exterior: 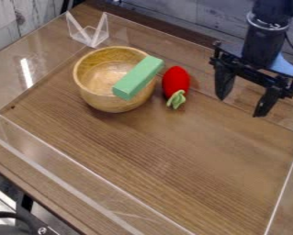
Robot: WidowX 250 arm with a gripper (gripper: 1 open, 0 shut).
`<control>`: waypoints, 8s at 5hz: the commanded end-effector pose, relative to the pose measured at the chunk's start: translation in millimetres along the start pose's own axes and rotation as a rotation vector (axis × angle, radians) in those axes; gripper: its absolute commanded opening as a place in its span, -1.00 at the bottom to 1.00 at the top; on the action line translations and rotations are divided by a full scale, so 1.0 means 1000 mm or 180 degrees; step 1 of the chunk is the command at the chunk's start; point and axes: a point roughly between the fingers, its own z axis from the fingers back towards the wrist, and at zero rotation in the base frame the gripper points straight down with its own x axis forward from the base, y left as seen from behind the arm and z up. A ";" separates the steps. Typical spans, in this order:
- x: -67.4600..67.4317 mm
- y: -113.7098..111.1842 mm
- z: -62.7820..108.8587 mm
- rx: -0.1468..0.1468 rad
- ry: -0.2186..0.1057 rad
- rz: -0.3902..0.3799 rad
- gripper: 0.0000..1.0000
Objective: Put the green block in the brown bowl
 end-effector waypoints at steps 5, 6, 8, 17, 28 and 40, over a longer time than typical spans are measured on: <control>0.006 0.004 0.016 0.0095 -0.0131 0.0086 1.00; 0.008 0.018 0.018 0.0097 -0.0137 0.0107 1.00; -0.002 0.043 0.021 0.0110 -0.0154 0.0097 1.00; 0.000 0.021 0.022 0.0046 -0.0286 0.0025 1.00; -0.004 0.021 0.016 0.0049 -0.0220 0.0295 1.00; -0.024 0.024 0.011 -0.0023 -0.0204 0.0029 1.00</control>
